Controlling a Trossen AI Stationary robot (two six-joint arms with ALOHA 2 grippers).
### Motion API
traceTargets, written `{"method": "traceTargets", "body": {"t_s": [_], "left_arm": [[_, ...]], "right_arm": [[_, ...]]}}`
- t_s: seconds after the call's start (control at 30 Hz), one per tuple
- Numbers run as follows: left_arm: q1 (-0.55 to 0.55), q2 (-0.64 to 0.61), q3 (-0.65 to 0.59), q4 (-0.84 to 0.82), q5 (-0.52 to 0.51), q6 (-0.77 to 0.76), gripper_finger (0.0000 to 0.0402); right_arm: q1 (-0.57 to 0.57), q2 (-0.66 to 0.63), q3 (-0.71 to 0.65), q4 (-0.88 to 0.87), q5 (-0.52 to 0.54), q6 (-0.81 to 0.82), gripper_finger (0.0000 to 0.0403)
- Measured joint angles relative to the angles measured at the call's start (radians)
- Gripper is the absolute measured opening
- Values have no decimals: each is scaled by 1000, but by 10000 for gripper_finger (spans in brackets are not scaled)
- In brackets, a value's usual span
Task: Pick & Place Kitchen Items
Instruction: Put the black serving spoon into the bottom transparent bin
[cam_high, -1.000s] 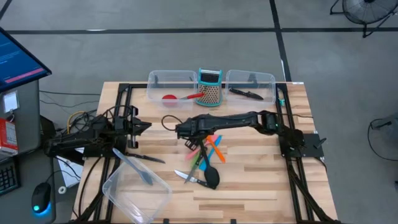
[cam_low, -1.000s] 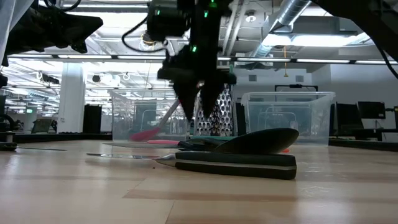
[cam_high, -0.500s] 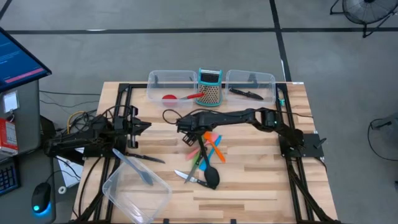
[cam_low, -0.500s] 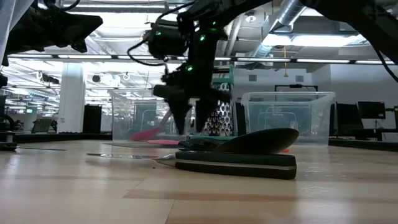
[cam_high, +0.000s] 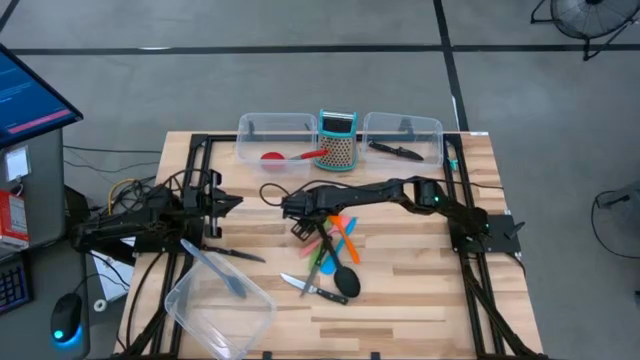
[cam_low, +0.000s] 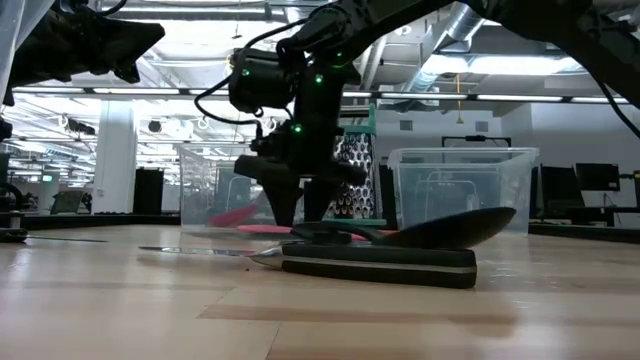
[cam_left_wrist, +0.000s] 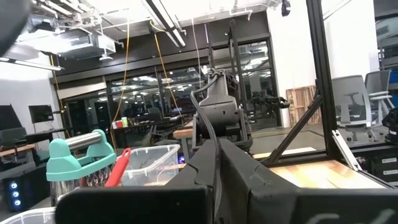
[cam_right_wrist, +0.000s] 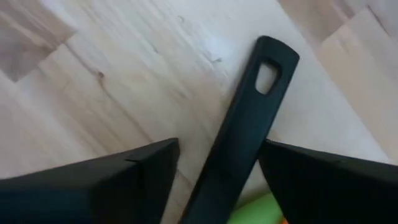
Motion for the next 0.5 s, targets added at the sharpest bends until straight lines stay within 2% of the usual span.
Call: {"method": "traceTargets", "body": {"t_s": [0.2,0.5], "left_arm": [[0,0,0,1,-1,0,3],[0,0,0,1,0,0,3]], "right_arm": [[-6,0,0,16,-36,-9,78],[-3,3,50,-12,-21,-42,79]]}}
